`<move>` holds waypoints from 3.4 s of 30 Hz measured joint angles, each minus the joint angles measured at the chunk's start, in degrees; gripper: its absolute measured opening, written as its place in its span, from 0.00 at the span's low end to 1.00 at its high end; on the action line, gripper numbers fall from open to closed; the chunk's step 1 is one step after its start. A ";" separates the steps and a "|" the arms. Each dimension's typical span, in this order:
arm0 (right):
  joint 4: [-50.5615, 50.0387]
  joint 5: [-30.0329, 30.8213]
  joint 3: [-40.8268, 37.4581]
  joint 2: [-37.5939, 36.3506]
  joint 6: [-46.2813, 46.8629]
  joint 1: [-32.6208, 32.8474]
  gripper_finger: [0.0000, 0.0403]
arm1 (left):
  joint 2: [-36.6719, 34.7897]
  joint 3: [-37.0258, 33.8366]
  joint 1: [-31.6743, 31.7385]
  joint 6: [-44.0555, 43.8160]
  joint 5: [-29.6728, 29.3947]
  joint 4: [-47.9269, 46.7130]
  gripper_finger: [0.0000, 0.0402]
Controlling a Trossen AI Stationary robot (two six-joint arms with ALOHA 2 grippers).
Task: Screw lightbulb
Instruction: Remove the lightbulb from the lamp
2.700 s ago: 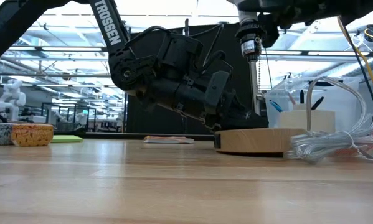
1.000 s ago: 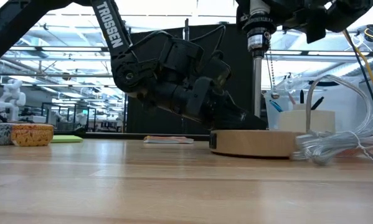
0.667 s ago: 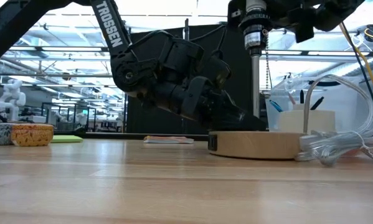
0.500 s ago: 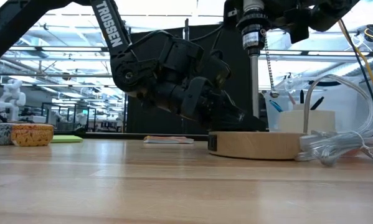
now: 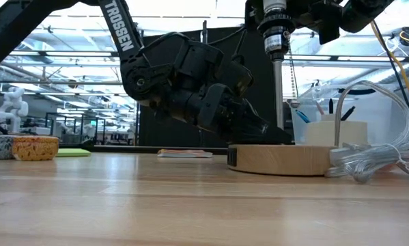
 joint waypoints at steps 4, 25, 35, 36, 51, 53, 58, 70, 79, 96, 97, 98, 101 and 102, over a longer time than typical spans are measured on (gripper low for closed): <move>-0.32 0.02 -0.01 -0.51 0.10 0.02 0.51 | 0.00 -0.02 0.00 0.00 -0.19 0.00 0.10; -0.66 -0.60 -0.24 -2.51 -1.31 -0.02 0.52 | 0.00 -0.02 0.00 -0.53 -0.37 0.04 0.10; -2.07 0.44 -0.24 -2.51 -2.32 0.02 0.42 | 0.00 -0.02 0.02 -0.59 -0.44 0.04 0.10; -2.23 0.48 -0.24 -2.51 -2.35 0.02 0.42 | 0.00 -0.02 0.02 -0.60 -0.44 0.04 0.10; -5.87 1.44 -0.22 -4.41 -2.24 0.02 0.40 | 0.00 -0.02 -0.02 -0.91 -1.06 0.06 0.10; -7.31 1.61 -0.22 -5.24 -2.23 0.02 0.40 | 0.00 -0.02 -0.02 -1.03 -1.11 0.09 0.10; -8.79 1.75 -0.22 -5.85 -2.23 0.02 0.40 | 0.00 0.00 -0.02 -1.07 -1.39 0.15 0.10; -10.09 9.64 1.97 -5.55 -2.99 3.14 0.70 | 0.00 -0.02 -0.02 -0.61 -1.67 0.08 0.10; -15.33 10.31 2.42 -6.95 -1.24 3.41 0.72 | 0.00 -0.02 -0.01 -0.79 -1.76 0.13 0.10; -52.10 29.87 2.37 -30.43 -7.77 3.30 0.73 | 0.00 -0.02 -0.02 -1.17 -2.68 0.37 0.10; -54.39 32.54 2.34 -32.42 -7.90 3.30 0.73 | 0.00 -0.02 -0.02 -1.35 -2.87 0.37 0.10; -56.45 34.96 2.29 -34.39 -7.77 3.30 0.73 | 0.00 -0.02 -0.02 -1.47 -3.11 0.39 0.10; -60.01 42.38 2.25 -40.09 -4.10 3.32 0.73 | 0.00 -0.02 -0.02 -1.57 -3.43 0.42 0.10; -61.24 44.70 2.25 -41.84 -2.93 3.44 0.73 | 0.00 -0.02 -0.02 -1.76 -3.46 0.44 0.10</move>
